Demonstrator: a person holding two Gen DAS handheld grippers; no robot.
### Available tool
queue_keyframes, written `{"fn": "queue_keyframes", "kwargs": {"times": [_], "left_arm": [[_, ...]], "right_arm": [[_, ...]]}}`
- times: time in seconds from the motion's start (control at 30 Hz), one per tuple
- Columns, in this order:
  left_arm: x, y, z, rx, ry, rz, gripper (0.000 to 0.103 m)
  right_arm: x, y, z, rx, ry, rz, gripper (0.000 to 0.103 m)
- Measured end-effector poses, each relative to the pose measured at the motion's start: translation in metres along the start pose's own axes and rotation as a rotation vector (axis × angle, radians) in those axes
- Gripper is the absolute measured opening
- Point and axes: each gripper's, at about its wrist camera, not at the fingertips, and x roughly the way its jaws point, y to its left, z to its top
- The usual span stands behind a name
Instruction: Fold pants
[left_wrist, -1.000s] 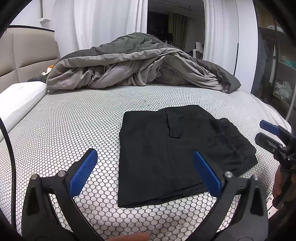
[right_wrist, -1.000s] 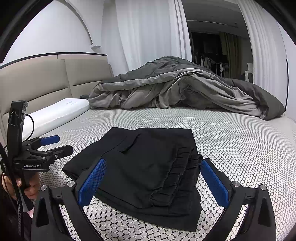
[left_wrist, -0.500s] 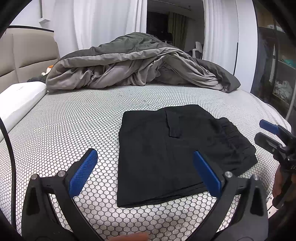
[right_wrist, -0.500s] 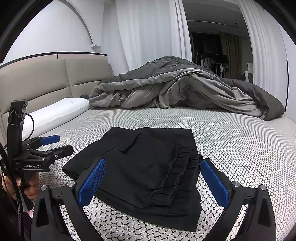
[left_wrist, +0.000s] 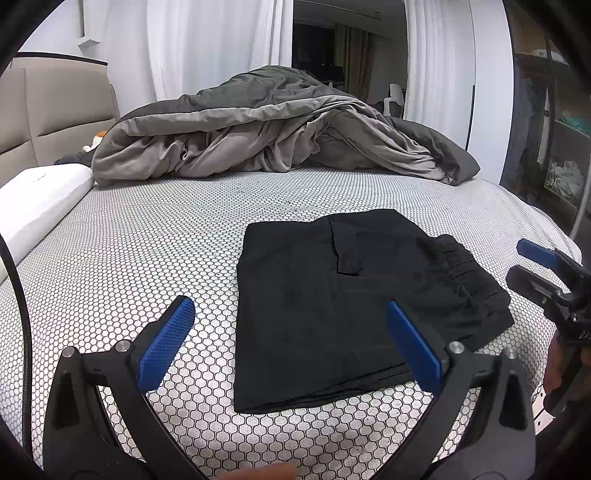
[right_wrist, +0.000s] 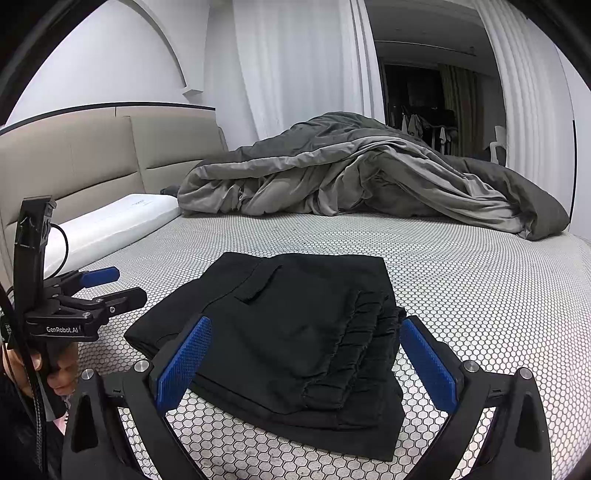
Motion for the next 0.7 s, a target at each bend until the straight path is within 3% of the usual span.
{"fn": "queue_keyframes", "kwargs": {"times": [0.7], "left_arm": [[0.0002,0.0061,0.0014,-0.003,-0.002,-0.006,0.102]], "right_arm": [[-0.0002,-0.002,-0.002,-0.005,0.001,0.004,0.103]]}}
